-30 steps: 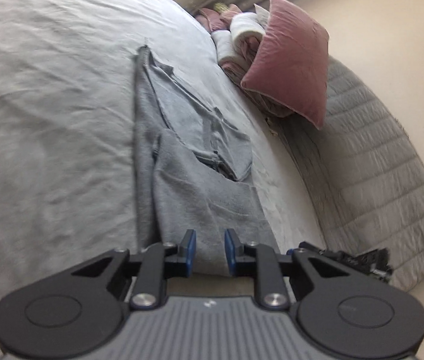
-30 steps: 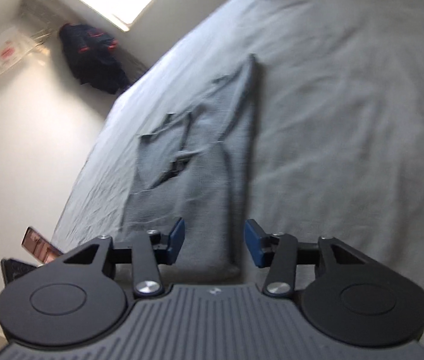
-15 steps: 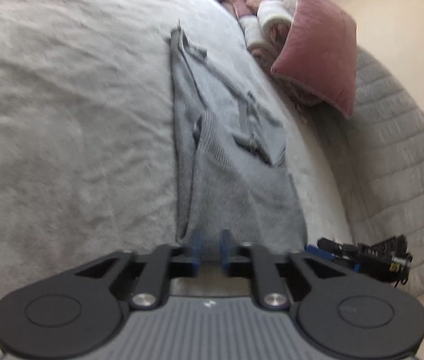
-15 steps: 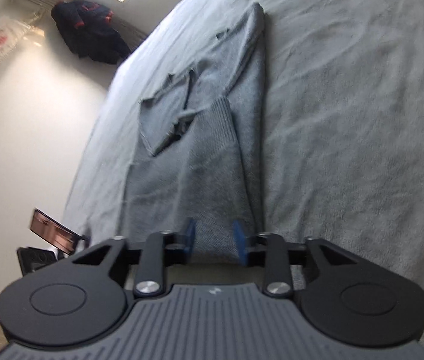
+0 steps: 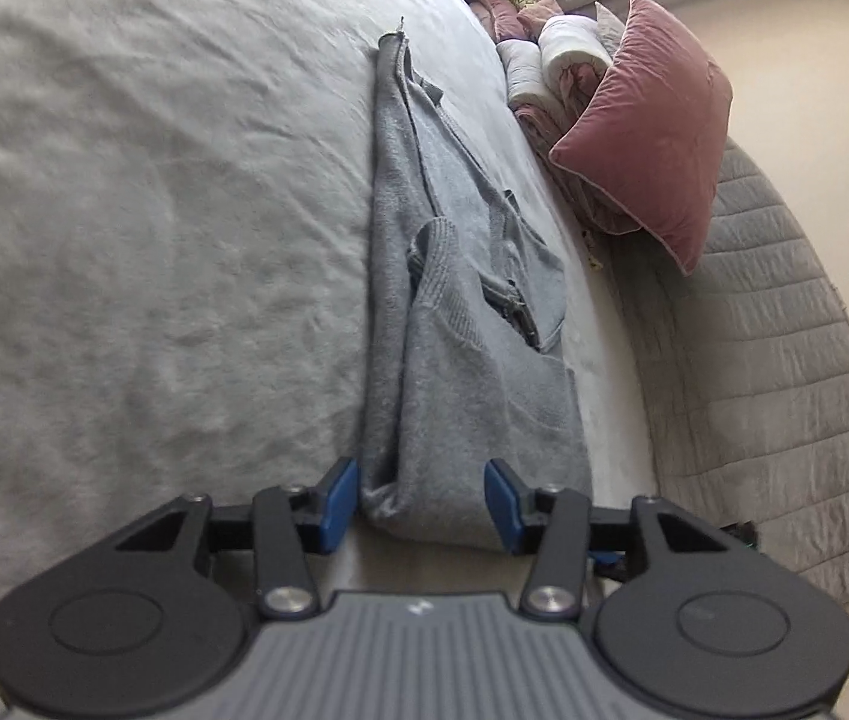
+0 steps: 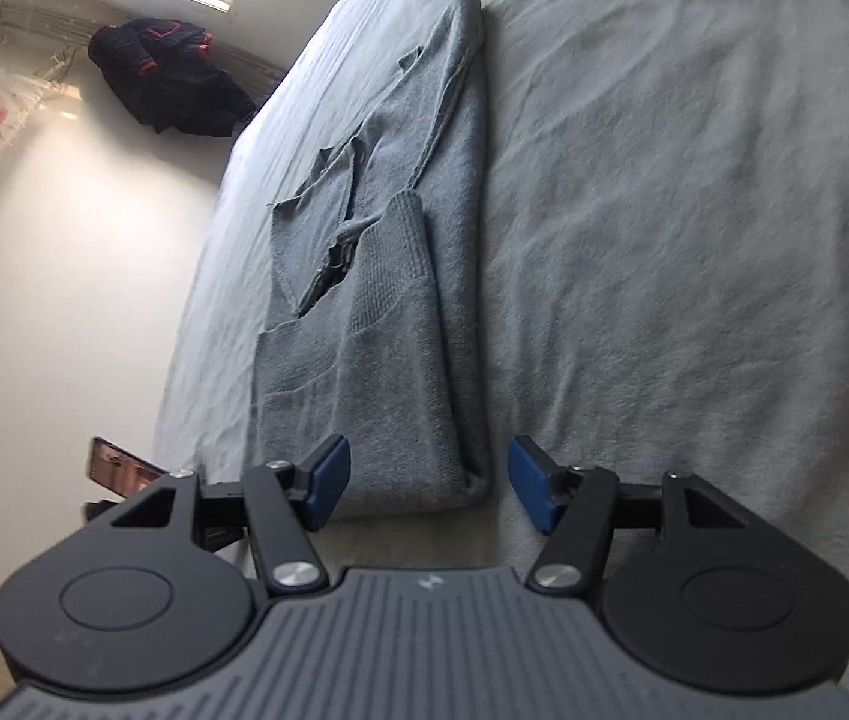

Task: Fold clothes
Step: 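Grasp the new folded edge with both grippers side by side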

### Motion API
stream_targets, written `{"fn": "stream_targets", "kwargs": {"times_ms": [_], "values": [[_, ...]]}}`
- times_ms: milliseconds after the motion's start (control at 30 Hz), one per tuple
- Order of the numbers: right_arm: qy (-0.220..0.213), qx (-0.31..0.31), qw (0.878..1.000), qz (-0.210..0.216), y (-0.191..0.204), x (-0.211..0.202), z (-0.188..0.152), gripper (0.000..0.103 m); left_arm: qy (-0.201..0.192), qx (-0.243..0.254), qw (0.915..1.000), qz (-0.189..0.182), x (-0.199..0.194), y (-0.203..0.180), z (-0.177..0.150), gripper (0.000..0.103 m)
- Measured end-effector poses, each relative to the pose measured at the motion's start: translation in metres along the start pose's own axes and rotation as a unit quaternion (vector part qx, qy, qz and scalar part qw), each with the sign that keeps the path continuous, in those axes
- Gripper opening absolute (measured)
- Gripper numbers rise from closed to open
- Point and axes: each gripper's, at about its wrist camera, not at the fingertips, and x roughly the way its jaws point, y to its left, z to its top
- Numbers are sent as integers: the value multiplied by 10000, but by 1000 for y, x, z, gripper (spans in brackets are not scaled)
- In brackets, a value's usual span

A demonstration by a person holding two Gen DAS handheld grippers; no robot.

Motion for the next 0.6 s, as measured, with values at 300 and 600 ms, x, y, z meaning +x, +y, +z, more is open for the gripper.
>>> {"fn": "stream_targets", "kwargs": {"times_ms": [300, 600], "values": [[80, 6, 9995, 319, 0, 15, 2, 58, -56, 178, 9997, -155, 19, -1, -2, 35], [176, 167, 9992, 317, -8, 25, 4, 13, -174, -69, 9998, 17, 23, -6, -4, 12]]}}
